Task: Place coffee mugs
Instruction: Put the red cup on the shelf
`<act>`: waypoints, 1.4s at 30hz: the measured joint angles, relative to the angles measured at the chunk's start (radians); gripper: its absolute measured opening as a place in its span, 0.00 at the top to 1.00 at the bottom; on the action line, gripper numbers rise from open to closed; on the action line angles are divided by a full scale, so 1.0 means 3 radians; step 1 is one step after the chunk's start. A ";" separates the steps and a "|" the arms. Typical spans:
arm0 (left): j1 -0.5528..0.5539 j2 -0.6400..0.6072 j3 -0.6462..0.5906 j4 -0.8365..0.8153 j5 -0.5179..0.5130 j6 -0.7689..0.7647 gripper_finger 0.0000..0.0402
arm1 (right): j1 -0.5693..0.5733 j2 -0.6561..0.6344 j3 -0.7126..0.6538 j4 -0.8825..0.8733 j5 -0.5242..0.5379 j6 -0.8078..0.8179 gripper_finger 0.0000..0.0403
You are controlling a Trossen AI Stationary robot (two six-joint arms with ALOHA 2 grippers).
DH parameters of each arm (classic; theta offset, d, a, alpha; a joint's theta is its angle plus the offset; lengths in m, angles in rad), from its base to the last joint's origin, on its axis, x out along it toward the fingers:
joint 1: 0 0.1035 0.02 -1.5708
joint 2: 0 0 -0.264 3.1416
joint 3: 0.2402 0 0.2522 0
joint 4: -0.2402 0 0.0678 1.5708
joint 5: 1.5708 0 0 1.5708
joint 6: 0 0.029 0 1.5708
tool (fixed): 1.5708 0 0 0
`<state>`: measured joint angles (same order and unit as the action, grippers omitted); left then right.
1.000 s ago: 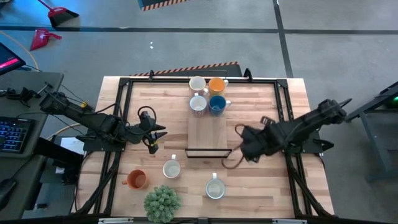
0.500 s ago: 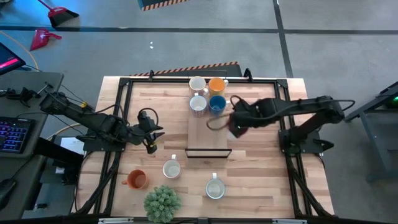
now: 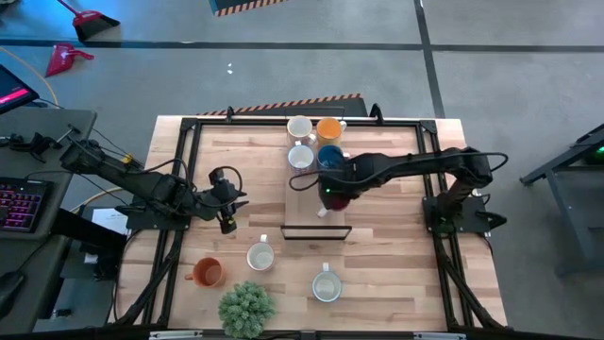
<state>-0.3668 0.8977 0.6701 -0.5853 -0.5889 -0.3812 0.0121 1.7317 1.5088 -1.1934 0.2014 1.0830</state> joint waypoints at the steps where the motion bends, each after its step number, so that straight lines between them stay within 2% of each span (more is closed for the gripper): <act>1: 0.0000 0.0000 0.0000 0.0000 0.0013 0.0021 0.75 | -0.0009 0.0021 -0.0001 0.0004 -0.0005 0.0090 1.00; 7: 0.0000 0.0000 0.0000 0.0000 0.0017 0.0037 0.75 | -0.0044 0.0032 0.0007 0.0049 0.0024 0.0569 1.00; 16: 0.0000 0.0000 0.0001 0.0022 0.0018 0.0029 0.75 | -0.0064 0.0029 0.0029 0.0005 -0.0130 0.1060 1.00; 23: 0.0000 0.0000 0.0001 0.0023 0.0021 -0.0008 0.75 | -0.0080 0.0029 0.0029 -0.0321 -0.0117 0.1526 1.00; 29: 0.0000 0.0000 0.0001 0.0023 0.0026 -0.0029 0.75 | -0.0099 0.0029 0.0029 -0.0190 0.0065 0.1636 1.00; 42: 0.0000 0.0000 0.0000 0.0023 0.0036 -0.0029 0.75 | -0.0137 0.0244 0.0029 0.0003 0.0007 0.1475 1.00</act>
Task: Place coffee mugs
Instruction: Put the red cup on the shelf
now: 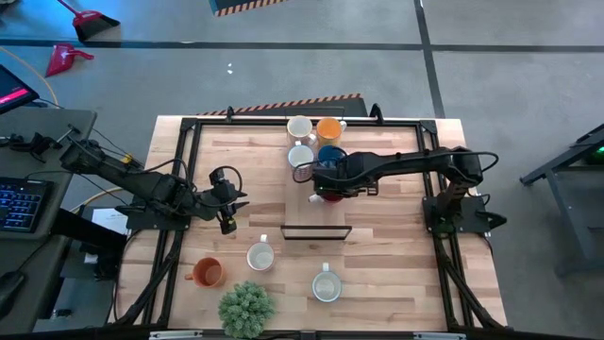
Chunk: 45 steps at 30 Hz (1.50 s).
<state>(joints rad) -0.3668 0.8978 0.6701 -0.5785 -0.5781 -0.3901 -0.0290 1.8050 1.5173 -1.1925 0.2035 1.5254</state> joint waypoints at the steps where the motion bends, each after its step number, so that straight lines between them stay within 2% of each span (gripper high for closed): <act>1: 0.0000 0.0000 0.0000 0.0001 0.0000 0.0000 0.75 | -0.0011 0.0000 0.0000 -0.0005 0.0009 0.0001 1.00; 45: -0.0001 0.0000 0.0001 0.0000 -0.0003 0.0001 0.75 | -0.0079 0.0000 0.0000 -0.0024 -0.0073 -0.0088 1.00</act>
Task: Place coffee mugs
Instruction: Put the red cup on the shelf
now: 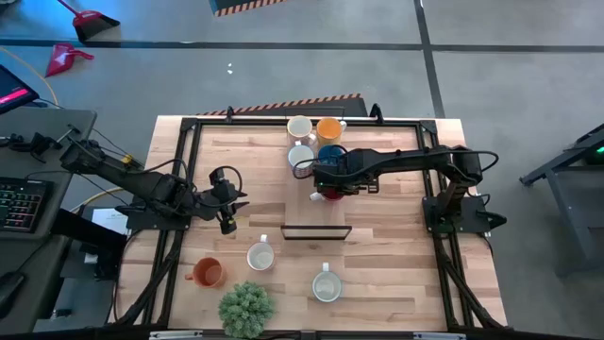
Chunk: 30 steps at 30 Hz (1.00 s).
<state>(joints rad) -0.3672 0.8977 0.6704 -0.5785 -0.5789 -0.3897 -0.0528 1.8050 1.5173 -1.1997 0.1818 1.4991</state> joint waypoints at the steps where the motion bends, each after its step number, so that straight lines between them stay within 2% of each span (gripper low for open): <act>1: 0.0000 0.0000 0.0000 0.0000 0.0000 0.0000 0.75 | 0.0000 0.0000 0.0000 0.0000 -0.0003 0.0000 1.00; 30: 0.0000 0.0000 -0.0001 0.0000 -0.0001 0.0000 0.75 | 0.0003 0.0000 0.0000 0.0078 -0.0174 -0.0140 1.00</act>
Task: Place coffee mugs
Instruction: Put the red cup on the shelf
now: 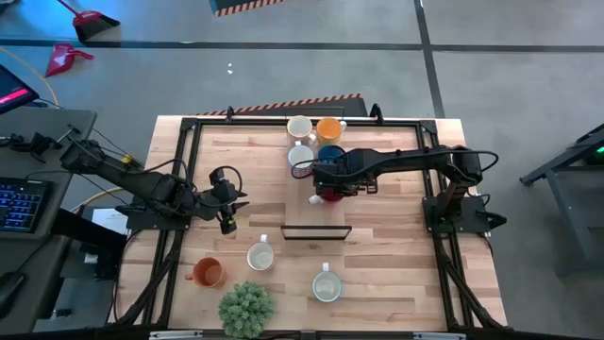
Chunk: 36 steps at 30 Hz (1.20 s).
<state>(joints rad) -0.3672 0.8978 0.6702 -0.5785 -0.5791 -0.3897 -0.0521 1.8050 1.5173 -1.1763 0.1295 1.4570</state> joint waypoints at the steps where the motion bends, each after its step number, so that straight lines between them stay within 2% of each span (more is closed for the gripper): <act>1: 0.0000 -0.0001 -0.0001 0.0000 -0.0001 0.0000 0.75 | 0.0003 0.0000 0.0000 0.0000 -0.0003 0.0003 1.00; 18: 0.0000 -0.0001 0.0001 0.0000 -0.0001 0.0000 0.75 | 0.0006 0.0123 0.0005 0.0044 0.0003 0.0002 1.00; 27: 0.0000 -0.0001 0.0001 0.0001 -0.0001 0.0000 0.75 | 0.0006 0.0125 0.0005 0.0046 0.0009 -0.0172 0.99; 36: 0.0001 -0.0001 0.0001 0.0001 -0.0001 0.0000 0.75 | -0.0001 0.0137 -0.0003 0.0057 0.0110 -0.0161 0.81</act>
<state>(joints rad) -0.3668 0.8974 0.6704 -0.5782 -0.5796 -0.3897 -0.0525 1.8462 1.5166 -1.1591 0.1626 1.4087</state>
